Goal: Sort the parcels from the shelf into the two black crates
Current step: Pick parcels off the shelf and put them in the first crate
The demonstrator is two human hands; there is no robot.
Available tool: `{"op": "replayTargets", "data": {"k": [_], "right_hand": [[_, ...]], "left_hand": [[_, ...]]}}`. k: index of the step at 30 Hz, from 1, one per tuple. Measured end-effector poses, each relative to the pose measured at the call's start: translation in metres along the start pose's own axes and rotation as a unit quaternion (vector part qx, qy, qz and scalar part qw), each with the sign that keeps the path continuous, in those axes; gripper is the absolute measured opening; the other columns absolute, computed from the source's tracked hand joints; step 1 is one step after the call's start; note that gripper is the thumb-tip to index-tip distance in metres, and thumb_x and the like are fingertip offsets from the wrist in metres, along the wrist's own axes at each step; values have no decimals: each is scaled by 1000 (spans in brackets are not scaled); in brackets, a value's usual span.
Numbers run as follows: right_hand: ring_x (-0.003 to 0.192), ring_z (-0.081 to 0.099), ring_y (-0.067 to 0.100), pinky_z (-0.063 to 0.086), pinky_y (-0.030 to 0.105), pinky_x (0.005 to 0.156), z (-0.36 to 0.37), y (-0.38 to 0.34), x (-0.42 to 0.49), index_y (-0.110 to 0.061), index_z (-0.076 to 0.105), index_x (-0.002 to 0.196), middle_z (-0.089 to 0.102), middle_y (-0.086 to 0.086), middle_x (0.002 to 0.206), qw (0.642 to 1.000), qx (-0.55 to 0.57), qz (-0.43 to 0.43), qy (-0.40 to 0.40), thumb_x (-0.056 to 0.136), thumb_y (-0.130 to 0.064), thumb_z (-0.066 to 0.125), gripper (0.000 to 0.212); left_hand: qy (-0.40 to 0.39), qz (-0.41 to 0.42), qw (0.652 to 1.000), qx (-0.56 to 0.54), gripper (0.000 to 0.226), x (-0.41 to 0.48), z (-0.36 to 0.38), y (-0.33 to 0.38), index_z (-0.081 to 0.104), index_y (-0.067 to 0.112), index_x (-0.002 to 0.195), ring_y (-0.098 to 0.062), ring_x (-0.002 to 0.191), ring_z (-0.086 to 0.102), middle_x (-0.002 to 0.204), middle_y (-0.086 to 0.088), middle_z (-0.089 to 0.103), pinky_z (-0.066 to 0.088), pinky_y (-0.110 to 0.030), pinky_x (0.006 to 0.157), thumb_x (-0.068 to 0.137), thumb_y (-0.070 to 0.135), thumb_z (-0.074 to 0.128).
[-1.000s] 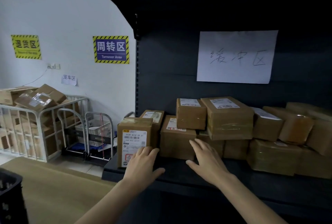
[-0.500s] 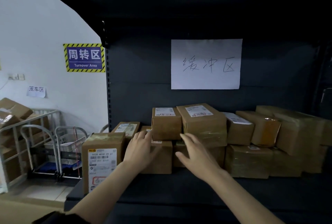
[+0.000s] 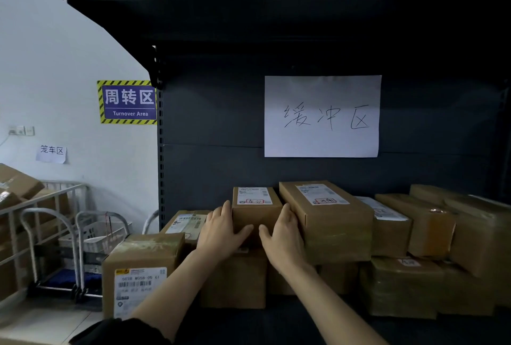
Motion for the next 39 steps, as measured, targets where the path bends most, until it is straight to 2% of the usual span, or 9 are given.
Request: {"op": "replayTargets", "data": {"k": [3, 6, 11, 15, 22, 24, 28, 32, 39], "right_hand": [[132, 38, 20, 37, 28, 102, 7, 1, 11, -10, -3, 148, 27, 8, 150, 1000, 20, 11, -14, 93, -34, 50, 80], [130, 41, 18, 38, 27, 101, 11, 2, 12, -12, -2, 148, 33, 7, 147, 999, 34, 5, -11, 93, -30, 49, 77], [133, 35, 14, 35, 22, 102, 14, 0, -8, -16, -2, 148, 27, 3, 150, 997, 41, -55, 19, 94, -29, 48, 75], [135, 32, 11, 30, 15, 99, 12, -1, -32, -18, 3, 148, 26, 0, 150, 991, 79, -103, 41, 93, -26, 51, 73], [120, 30, -7, 28, -9, 79, 3, 7, -79, -25, 21, 141, 34, -15, 134, 970, 190, -142, 54, 91, -25, 53, 59], [115, 37, -9, 30, -6, 81, 1, 11, -92, -28, 29, 134, 40, -18, 126, 963, 220, -142, 65, 91, -25, 54, 50], [108, 54, 1, 48, 16, 87, -1, 22, -112, -32, 42, 112, 54, -15, 111, 946, 288, -121, 85, 88, -21, 58, 30], [104, 59, 6, 52, 22, 81, 5, 35, -127, -39, 43, 99, 60, -10, 107, 945, 308, -96, 57, 83, -21, 66, 33], [115, 38, -2, 32, 5, 88, 25, 57, -137, -18, 36, 137, 39, -13, 123, 976, 200, -89, -7, 80, -17, 71, 67]], "left_hand": [[-44, -29, 992, -112, 77, 6, 7, -1, 22, 18, 143, -21, 122, 47, 140, -7, 44, 48, -36, 97, 82, 41, 64], [-58, -45, 974, -216, 74, 5, 11, -3, 24, 19, 142, -9, 99, 54, 136, -7, 47, 52, -9, 55, 83, 30, 68], [21, -18, 970, -242, 78, -15, 2, -8, 27, 17, 141, -17, 122, 49, 136, -1, 50, 42, -23, 92, 78, 31, 72], [65, 13, 955, -288, 77, -46, -10, -7, 29, 26, 140, -9, 123, 47, 133, 9, 50, 42, -28, 100, 77, 39, 70], [97, 26, 930, -355, 44, -99, -17, 1, 33, 50, 128, 3, 123, 44, 131, 20, 50, 39, -26, 102, 86, 64, 36], [106, 7, 926, -362, 56, -114, -15, 0, 35, 37, 134, -6, 126, 45, 134, 10, 51, 41, -35, 104, 84, 63, 30], [112, -17, 921, -374, 34, -142, -13, 1, 41, 47, 109, 14, 102, 53, 109, 21, 58, 46, -6, 76, 79, 61, 32], [96, -26, 923, -372, 26, -160, -7, -8, 40, 35, 119, 21, 99, 51, 106, 23, 57, 43, 0, 72, 94, 35, 43], [45, 1, 953, -299, 43, -180, 7, -31, 35, 27, 127, 19, 110, 46, 127, 16, 50, 42, -2, 85, 92, 12, 55]]}}
Point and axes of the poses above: each hand's wrist, its own x-axis towards the middle knuckle, its own z-axis out of the palm, y = z × x, the point moved 2 cm from there along x, towards the middle knuckle
